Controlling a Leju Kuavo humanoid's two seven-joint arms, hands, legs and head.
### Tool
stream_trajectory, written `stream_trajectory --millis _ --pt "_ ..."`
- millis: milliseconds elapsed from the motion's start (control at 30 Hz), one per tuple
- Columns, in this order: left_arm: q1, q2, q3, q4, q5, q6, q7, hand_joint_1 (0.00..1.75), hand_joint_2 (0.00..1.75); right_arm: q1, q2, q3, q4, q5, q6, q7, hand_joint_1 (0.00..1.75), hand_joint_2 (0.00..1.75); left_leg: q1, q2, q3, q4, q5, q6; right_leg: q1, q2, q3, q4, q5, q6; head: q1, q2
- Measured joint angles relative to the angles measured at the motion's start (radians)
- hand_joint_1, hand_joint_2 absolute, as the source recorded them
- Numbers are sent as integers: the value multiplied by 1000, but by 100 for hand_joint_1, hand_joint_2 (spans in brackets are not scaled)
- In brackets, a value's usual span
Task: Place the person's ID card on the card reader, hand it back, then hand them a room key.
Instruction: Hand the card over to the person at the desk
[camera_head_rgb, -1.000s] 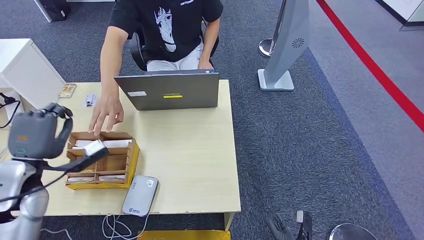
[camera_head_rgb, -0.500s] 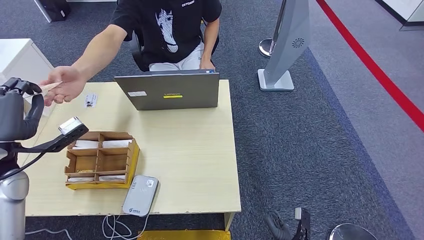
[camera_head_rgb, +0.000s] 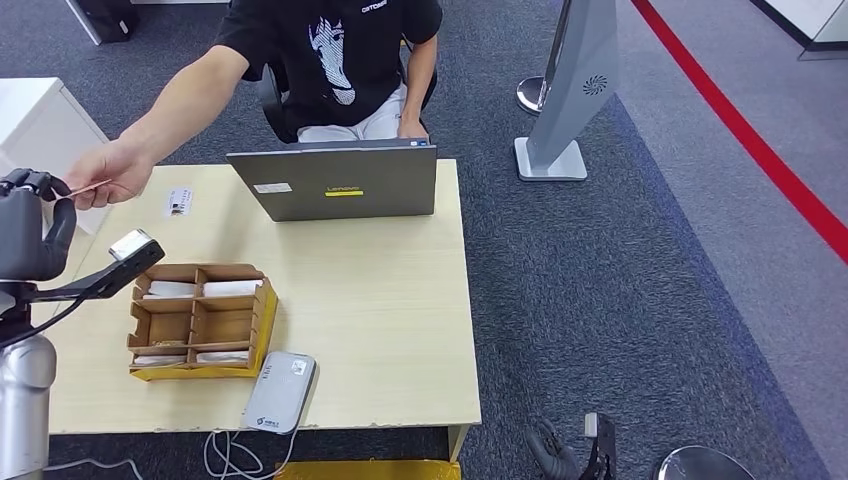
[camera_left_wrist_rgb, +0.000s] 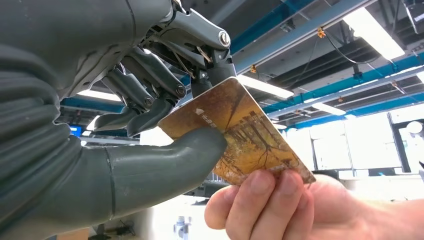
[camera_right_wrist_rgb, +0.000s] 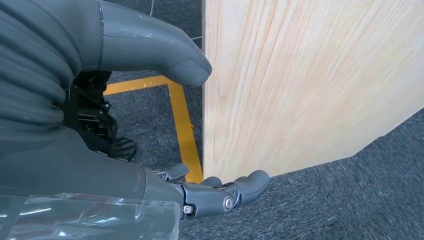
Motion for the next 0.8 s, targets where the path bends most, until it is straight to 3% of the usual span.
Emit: stream_trajectory --millis 33,100,133,167,800 --pt "0 0 0 5 0 2 -1 118 175 0 0 0 0 0 0 0 0 175 0 0 0 0 0 0 0 0 0 0 0 0 0 0" --pt "1 -1 1 12 0 6 -2 31 175 0 0 0 0 -1 1 -1 0 175 0 1 -1 0 0 0 0 0 0 0 0 0 0 0" --pt "2 -2 1 15 0 7 -2 9 175 0 0 0 0 -2 1 -1 0 175 0 1 -1 0 -1 0 0 0 -1 0 0 0 0 0" --pt "4 -2 2 16 0 9 -2 0 175 0 0 0 0 -2 1 -1 0 175 0 0 -1 0 -1 1 0 0 -1 0 0 0 0 0" --pt "57 -34 38 -18 -11 76 -15 0 175 1 1 1 0 -9 0 -2 0 175 0 0 -1 0 0 1 0 0 -1 -1 0 0 0 0"
